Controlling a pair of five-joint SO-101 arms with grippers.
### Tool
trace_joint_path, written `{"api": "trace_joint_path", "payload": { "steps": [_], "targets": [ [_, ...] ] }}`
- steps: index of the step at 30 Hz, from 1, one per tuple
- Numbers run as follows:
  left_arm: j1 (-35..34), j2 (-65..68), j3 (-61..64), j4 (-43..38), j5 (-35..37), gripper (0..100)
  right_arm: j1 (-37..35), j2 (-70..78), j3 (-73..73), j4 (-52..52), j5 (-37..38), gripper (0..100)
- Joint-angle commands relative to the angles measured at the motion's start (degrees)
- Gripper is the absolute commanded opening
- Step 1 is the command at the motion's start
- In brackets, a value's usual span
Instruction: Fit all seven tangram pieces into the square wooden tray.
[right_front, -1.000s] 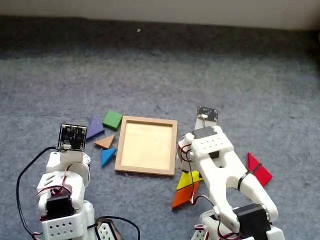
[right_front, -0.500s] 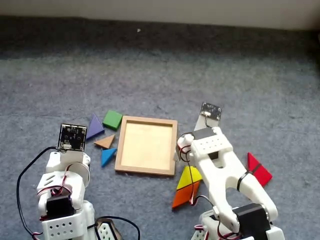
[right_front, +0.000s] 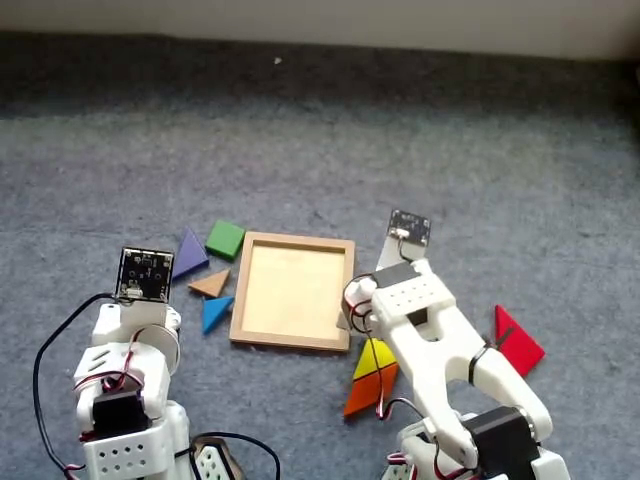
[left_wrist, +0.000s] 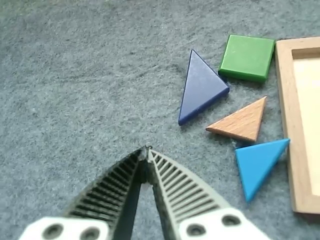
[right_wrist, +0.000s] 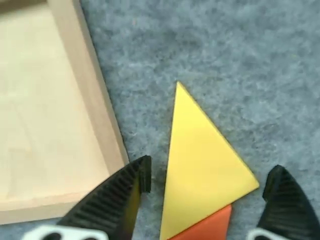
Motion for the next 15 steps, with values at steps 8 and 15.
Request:
{"api": "trace_joint_path", "payload": {
  "steps": [8, 15],
  "targets": [
    [-0.6, -0.1, -0.5, -0.9, -0.7, 1, -0.7, 1.2, 3.3, -7.2, -0.9, 34.6],
    [-0.6, -0.1, -0.4, -0.9, -0.7, 1, -0.7, 1.3, 3.6, -7.1, -0.9, 34.6]
  ]
}}
